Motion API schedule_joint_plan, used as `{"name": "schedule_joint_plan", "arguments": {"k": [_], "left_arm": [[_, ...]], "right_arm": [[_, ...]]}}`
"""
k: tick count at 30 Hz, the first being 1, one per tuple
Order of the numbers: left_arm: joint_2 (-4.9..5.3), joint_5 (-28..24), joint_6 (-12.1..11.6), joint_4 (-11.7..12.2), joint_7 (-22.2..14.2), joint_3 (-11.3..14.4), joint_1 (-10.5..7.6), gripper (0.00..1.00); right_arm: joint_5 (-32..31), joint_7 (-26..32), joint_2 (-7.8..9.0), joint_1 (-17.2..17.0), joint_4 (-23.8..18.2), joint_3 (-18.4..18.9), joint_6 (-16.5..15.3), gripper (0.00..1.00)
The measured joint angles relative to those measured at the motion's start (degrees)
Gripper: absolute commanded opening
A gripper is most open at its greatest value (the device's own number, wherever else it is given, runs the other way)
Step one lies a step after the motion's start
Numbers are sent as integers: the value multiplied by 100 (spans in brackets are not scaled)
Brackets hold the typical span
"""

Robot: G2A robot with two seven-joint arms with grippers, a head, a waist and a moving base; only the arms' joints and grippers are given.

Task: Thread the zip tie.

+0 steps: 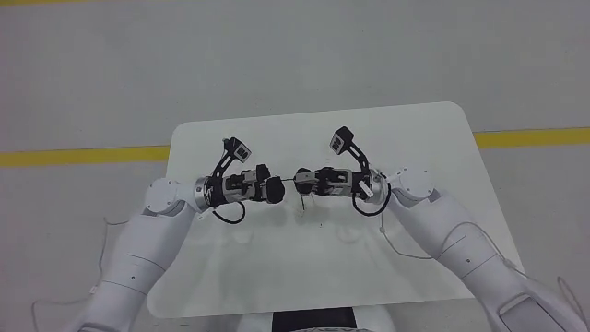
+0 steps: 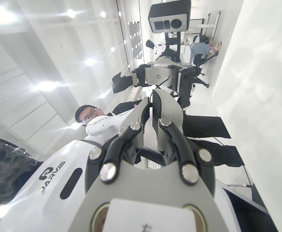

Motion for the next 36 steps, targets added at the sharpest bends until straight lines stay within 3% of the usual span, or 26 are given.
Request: {"name": "schedule_joint_plan", "arguments": {"k": [22, 29, 36], "left_arm": [[60, 154, 87, -242, 354, 45, 130, 100], [83, 96, 56, -263, 388, 44, 160, 100], [105, 16, 29, -289, 384, 35, 185, 100]], "right_arm": [[-302, -429, -12, -227, -312, 120, 79, 0], [301, -192, -50, -319, -310, 231, -114, 0], [278, -110, -68, -325, -301, 261, -84, 0]]}}
